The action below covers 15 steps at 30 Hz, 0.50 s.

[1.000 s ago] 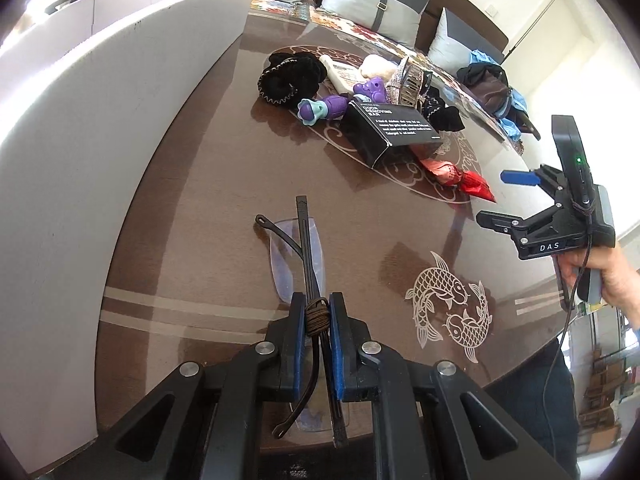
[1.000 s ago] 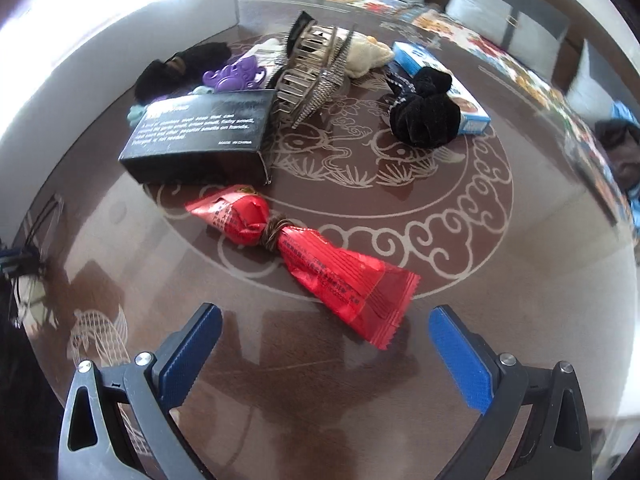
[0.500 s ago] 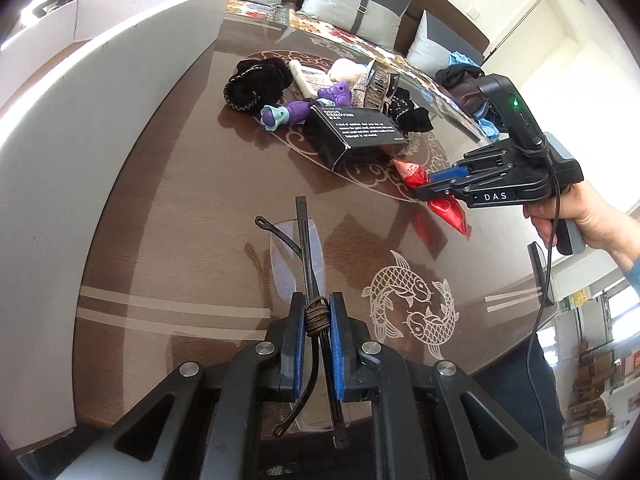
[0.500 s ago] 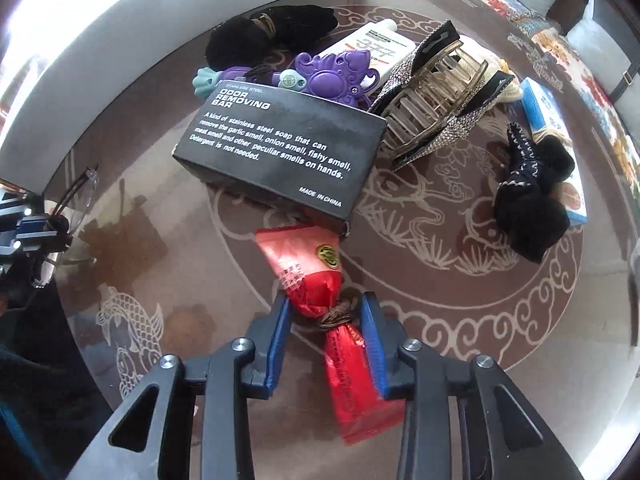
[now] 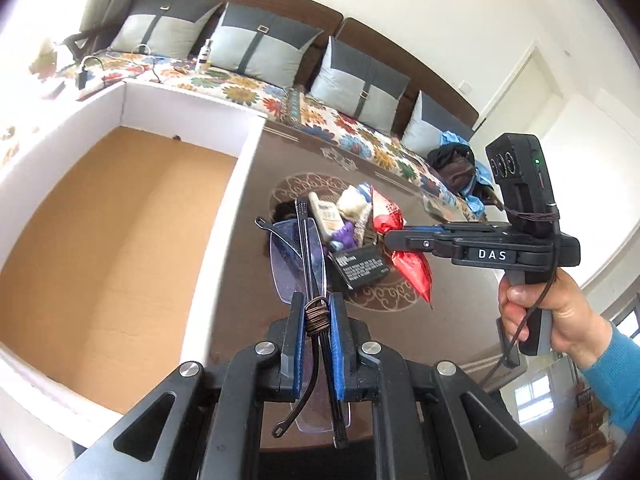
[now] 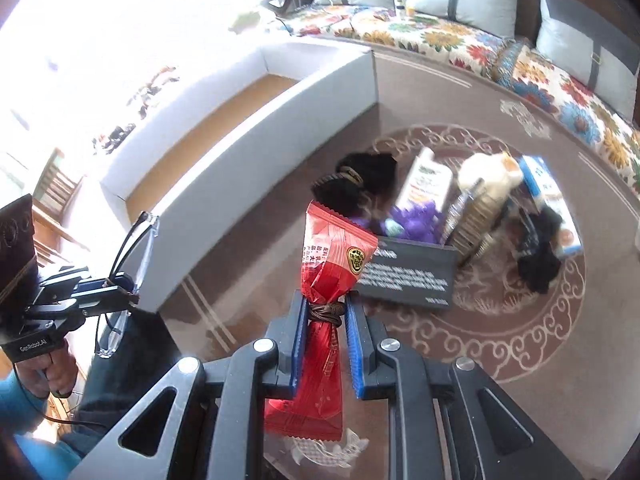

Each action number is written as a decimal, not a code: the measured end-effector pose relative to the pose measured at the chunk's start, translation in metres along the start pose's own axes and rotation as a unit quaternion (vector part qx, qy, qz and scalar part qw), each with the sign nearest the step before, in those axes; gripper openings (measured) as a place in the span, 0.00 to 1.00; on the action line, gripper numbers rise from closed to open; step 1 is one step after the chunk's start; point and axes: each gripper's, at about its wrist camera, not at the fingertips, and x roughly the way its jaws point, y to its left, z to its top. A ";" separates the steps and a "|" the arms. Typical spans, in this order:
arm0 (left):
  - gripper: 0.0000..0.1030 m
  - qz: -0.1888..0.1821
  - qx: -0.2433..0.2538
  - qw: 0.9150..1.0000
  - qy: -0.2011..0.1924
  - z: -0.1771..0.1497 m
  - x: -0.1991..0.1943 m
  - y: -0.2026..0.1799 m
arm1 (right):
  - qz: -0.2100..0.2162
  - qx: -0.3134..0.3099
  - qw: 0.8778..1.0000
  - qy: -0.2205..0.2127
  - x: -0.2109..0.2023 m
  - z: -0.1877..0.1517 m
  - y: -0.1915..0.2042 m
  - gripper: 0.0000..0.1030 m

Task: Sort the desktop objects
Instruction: 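Carry the glasses and red snack bar into the cardboard box and release both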

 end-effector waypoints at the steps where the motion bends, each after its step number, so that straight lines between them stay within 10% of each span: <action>1: 0.11 0.020 -0.001 1.000 -0.009 0.008 -0.007 0.012 | 0.013 -0.005 1.000 -0.014 0.012 0.019 0.016 0.19; 8: 0.11 0.115 -0.055 0.992 -0.004 0.035 -0.017 0.108 | 0.077 -0.037 0.995 -0.056 0.073 0.099 0.131 0.19; 15: 0.12 0.167 -0.069 0.981 0.066 0.019 0.020 0.154 | 0.040 -0.042 0.998 -0.019 0.149 0.115 0.163 0.20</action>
